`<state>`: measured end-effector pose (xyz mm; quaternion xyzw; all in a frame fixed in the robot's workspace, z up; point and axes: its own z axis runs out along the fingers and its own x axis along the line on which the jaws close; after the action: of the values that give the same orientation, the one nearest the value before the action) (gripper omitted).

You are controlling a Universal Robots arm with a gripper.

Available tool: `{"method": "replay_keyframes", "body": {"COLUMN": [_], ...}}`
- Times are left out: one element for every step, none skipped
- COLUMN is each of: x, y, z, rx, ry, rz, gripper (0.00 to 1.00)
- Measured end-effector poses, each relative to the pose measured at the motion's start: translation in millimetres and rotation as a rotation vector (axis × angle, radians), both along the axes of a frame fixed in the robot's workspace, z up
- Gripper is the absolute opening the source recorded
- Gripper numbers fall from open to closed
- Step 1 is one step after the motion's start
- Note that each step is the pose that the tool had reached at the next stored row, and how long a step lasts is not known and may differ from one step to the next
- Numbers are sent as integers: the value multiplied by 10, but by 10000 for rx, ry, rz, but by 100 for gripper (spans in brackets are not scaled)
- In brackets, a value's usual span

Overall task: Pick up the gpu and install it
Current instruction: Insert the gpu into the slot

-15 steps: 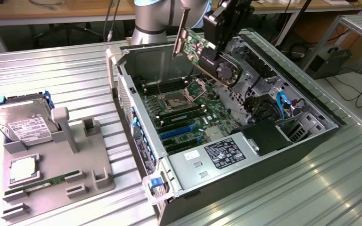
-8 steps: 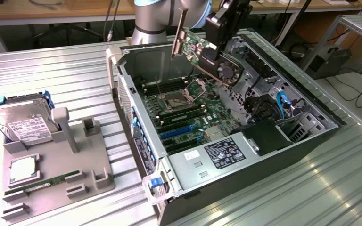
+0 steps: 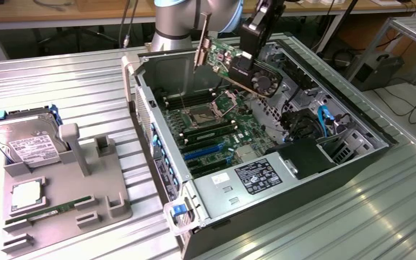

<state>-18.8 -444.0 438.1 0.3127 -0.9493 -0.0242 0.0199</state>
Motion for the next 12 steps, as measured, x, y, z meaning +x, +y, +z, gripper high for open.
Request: {"method": "replay_keyframes", "body": {"x": [0, 0, 0, 0, 0, 0, 0, 0, 0, 0, 0, 0], "y": [0, 0, 0, 0, 0, 0, 0, 0, 0, 0, 0, 0], "z": [-2, -3, -4, -6, -8, -9, -11, -12, -14, -15, -17, -19], "rx": [2, 5, 7, 10, 14, 16, 19, 22, 25, 28, 31, 34], "ry": [-11, -19, -28, -36, -46, -52, -62, -71, -79, -87, -95, -101], "rz": [189, 350, 505, 661, 840, 968, 1150, 1317, 1474, 1628, 1786, 1939], "gripper": [26, 26, 26, 26, 26, 26, 26, 26, 26, 26, 26, 26]}}
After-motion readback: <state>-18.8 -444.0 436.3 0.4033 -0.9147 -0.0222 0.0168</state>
